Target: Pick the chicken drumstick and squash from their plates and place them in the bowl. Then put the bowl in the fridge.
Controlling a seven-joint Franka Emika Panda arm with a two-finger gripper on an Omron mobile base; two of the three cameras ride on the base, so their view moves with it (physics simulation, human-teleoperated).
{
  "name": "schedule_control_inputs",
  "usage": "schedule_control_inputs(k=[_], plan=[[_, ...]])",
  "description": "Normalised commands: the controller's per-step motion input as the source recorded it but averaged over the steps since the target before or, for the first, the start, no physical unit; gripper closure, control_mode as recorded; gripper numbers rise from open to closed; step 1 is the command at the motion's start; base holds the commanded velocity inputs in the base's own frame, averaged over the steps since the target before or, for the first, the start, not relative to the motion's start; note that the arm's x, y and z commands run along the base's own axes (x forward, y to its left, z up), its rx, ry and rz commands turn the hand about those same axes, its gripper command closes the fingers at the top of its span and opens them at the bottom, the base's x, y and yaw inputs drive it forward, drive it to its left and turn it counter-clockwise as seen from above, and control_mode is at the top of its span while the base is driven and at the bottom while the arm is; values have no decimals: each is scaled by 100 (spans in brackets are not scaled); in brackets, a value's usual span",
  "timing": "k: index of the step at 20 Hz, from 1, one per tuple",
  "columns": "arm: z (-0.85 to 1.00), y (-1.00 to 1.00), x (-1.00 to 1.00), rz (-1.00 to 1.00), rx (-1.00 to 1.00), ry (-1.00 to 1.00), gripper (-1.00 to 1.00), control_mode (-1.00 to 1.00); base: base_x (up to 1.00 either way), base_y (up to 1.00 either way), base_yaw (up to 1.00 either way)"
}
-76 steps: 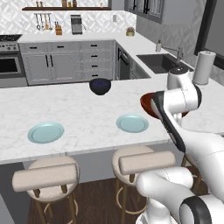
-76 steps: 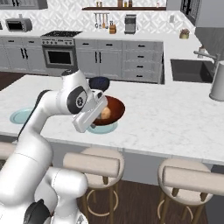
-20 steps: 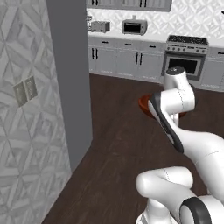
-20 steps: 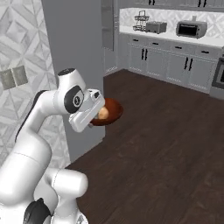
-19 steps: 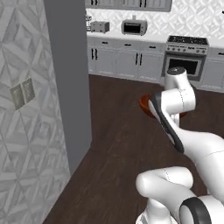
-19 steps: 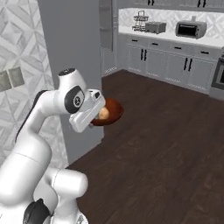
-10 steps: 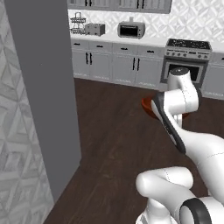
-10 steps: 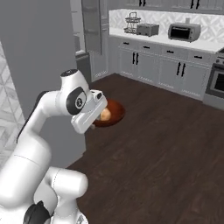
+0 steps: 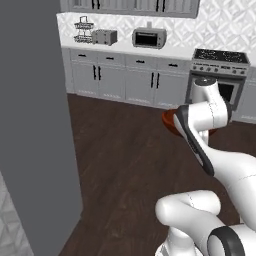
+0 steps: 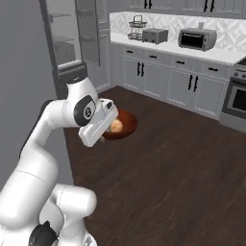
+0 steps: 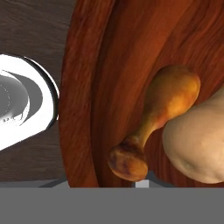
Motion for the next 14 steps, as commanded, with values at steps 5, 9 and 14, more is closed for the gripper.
schedule_control_inputs(k=[5, 9, 14], plan=[[0, 0, 0, 0, 0, 0, 100, 100, 100, 0, 0], [0, 0, 0, 0, 0, 0, 100, 100, 100, 0, 0], [0, 0, 0, 0, 0, 0, 100, 100, 100, 8, 1]])
